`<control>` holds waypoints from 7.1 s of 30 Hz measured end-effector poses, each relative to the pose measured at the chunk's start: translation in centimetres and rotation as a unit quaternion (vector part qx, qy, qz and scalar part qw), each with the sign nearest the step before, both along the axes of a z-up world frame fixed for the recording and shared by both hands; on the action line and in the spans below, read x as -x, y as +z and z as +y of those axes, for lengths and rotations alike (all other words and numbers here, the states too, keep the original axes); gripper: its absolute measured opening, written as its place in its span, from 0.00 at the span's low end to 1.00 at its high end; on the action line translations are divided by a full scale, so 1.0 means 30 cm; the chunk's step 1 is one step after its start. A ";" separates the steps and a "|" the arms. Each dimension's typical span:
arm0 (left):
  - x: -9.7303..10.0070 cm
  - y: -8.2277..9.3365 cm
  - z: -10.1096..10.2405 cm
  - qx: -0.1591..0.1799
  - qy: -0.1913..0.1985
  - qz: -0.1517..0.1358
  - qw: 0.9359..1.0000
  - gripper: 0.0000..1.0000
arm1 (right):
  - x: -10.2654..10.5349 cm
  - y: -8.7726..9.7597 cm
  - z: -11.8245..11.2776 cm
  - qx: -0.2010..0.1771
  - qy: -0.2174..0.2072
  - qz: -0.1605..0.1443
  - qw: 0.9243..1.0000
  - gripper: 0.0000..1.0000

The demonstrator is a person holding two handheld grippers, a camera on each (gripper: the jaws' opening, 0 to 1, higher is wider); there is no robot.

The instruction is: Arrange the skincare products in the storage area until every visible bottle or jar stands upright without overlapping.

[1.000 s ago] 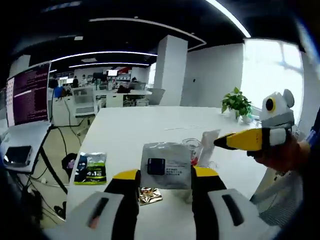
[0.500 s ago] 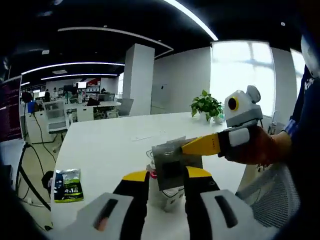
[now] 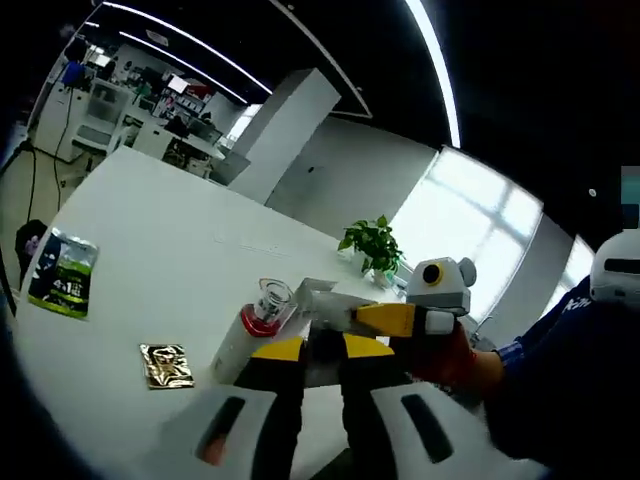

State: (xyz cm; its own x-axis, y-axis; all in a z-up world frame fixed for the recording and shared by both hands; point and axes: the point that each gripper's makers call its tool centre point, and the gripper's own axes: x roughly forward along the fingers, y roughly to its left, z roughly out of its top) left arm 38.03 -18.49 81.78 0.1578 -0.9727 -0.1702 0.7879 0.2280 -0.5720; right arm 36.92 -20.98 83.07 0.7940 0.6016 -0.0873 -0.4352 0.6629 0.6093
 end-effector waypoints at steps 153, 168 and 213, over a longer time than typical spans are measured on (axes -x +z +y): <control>-0.360 -0.338 0.251 -0.322 0.228 -0.032 0.918 0.44 | 0.030 -0.263 0.180 0.470 0.082 -0.071 0.876 0.00; -0.339 -0.110 0.169 -0.182 0.229 -0.067 0.954 0.45 | -0.003 -0.218 0.118 0.510 0.066 -0.091 0.853 0.07; -0.957 -0.632 0.503 -0.346 0.250 -0.043 0.903 0.08 | -0.829 -0.645 0.301 0.201 -0.134 0.193 0.951 0.08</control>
State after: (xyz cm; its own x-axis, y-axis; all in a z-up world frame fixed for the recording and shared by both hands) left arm 66.75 -3.40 62.82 0.5894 -0.4417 -0.6764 0.5217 0.8474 -0.0987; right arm 61.78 -11.95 63.72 0.7766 0.2375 -0.5835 -0.0126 0.9319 0.3626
